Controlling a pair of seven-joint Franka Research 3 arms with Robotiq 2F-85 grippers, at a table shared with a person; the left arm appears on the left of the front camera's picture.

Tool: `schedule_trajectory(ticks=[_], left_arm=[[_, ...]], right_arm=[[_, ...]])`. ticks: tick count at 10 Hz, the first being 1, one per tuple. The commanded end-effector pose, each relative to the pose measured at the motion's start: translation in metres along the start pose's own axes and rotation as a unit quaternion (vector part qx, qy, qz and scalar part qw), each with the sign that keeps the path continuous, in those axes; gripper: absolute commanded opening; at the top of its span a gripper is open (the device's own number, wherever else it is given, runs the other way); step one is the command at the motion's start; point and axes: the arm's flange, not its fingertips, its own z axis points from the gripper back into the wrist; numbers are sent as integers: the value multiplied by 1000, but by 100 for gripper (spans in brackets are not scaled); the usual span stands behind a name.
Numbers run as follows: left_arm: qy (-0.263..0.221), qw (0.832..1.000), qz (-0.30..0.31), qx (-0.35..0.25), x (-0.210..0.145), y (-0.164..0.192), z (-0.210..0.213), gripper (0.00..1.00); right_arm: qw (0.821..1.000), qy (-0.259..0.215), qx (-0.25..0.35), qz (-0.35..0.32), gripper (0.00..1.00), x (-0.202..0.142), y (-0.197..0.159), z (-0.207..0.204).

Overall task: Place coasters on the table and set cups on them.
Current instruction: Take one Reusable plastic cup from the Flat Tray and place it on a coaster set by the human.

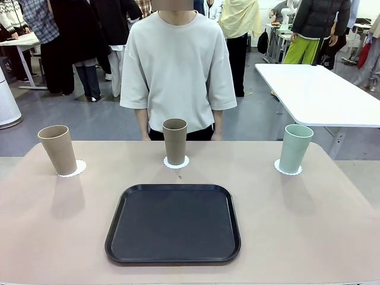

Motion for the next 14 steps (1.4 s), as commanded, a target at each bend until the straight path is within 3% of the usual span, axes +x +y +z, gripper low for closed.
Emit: schedule_trajectory(ticks=[1, 3, 4, 14], left_arm=[[-4, 1000, 7, -2, -1, -4, 1, 100], [-4, 1000, 7, -2, -1, -4, 1, 100], [-4, 1000, 7, -2, -1, -4, 1, 100], [-4, 1000, 7, -2, -1, -4, 1, 100]], right_arm=[[999, 36, -7, 12, 100, 2, -1, 8], [997, 71, -12, 15, 100, -1, 1, 2], [1000, 28, -7, -1, 100, 3, 3, 0], [1000, 28, -7, -1, 100, 3, 3, 0]])
